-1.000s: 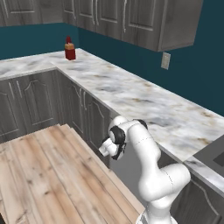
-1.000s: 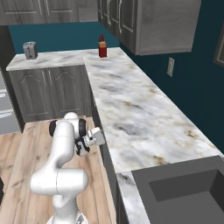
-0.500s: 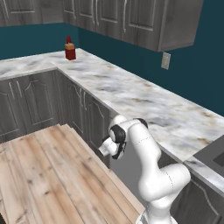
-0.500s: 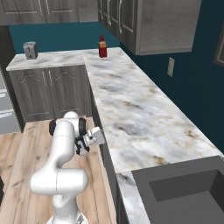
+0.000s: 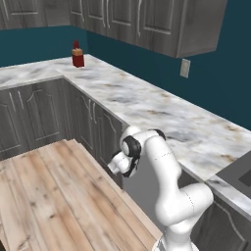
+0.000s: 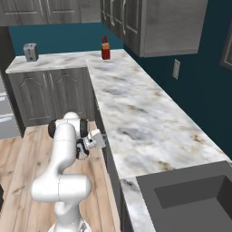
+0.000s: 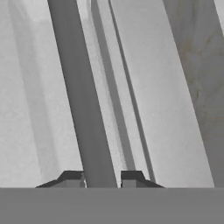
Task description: Open the dishwasher door and pull out the top rack.
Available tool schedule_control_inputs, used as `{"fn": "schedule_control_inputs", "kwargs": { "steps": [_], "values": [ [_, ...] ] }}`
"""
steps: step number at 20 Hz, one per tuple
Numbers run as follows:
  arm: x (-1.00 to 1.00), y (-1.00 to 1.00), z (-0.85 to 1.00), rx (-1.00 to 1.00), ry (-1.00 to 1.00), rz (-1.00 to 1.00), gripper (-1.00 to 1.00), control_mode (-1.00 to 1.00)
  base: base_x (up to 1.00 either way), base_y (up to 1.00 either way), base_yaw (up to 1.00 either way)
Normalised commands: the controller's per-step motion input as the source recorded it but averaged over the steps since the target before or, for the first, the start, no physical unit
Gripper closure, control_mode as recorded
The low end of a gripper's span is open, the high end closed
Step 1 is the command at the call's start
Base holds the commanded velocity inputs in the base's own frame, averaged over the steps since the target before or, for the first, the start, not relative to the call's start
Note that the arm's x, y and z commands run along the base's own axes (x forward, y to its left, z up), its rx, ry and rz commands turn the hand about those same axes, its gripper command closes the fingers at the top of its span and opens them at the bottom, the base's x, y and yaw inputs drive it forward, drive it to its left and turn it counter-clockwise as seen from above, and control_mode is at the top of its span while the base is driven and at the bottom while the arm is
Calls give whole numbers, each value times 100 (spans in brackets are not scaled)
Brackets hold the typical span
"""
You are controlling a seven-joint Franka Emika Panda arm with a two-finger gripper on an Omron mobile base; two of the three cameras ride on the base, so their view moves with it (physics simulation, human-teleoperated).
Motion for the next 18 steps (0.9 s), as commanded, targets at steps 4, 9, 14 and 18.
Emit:
{"fn": "schedule_control_inputs", "kwargs": {
  "steps": [4,9,14,18],
  "values": [
    [-32,79,2,0,8,0,100,-100,0,0,0],
    [-40,86,0,0,9,0,100,-100,0,0,0],
    [-42,83,-2,0,7,0,100,-100,0,0,0],
    [-42,79,-13,0,6,0,100,-100,0,0,0]
  ]
}}
